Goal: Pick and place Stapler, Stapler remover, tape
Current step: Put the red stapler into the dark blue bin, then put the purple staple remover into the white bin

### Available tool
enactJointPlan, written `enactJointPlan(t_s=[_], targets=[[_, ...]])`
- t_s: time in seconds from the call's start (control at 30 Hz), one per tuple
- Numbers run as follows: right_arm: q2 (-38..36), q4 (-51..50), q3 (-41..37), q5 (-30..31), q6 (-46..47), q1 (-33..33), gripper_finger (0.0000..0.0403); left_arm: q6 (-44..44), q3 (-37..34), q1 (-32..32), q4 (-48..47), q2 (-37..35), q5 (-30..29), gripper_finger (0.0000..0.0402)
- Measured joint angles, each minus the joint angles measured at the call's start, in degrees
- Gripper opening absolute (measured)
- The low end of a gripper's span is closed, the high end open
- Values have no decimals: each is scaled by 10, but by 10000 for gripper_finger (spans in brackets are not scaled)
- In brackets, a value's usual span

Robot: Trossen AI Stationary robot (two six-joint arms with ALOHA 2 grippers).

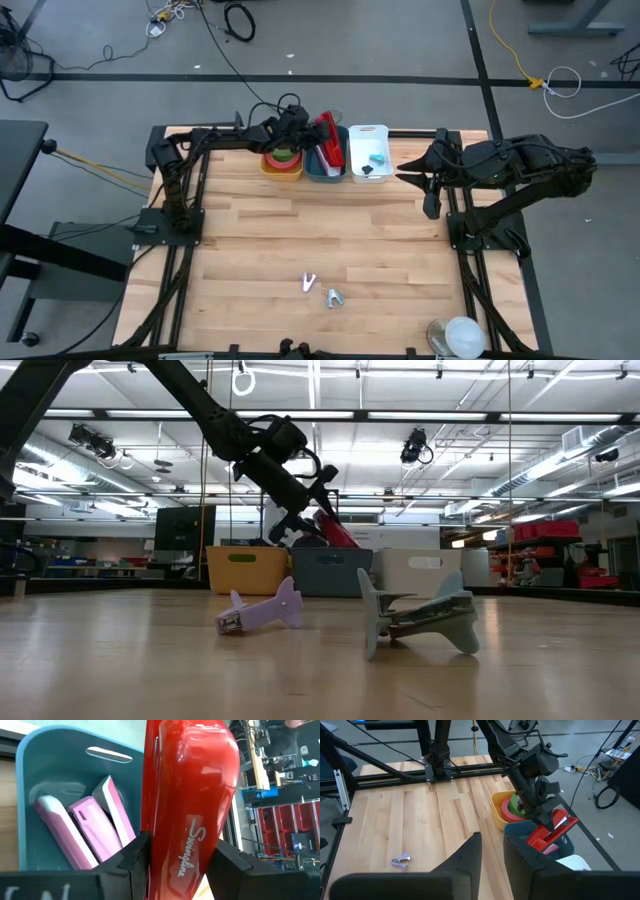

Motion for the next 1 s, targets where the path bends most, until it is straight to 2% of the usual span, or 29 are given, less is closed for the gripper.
enactJointPlan(t_s=[0.27,0.73,1.0], targets=[[0,0,0,0,10,0,81,0,0,0,-4,0,1,172],[0,0,0,0,15,0,81,15,0,0,-7,-1,21,264],[0,0,0,0,15,0,81,54,0,0,20,-31,36,262]])
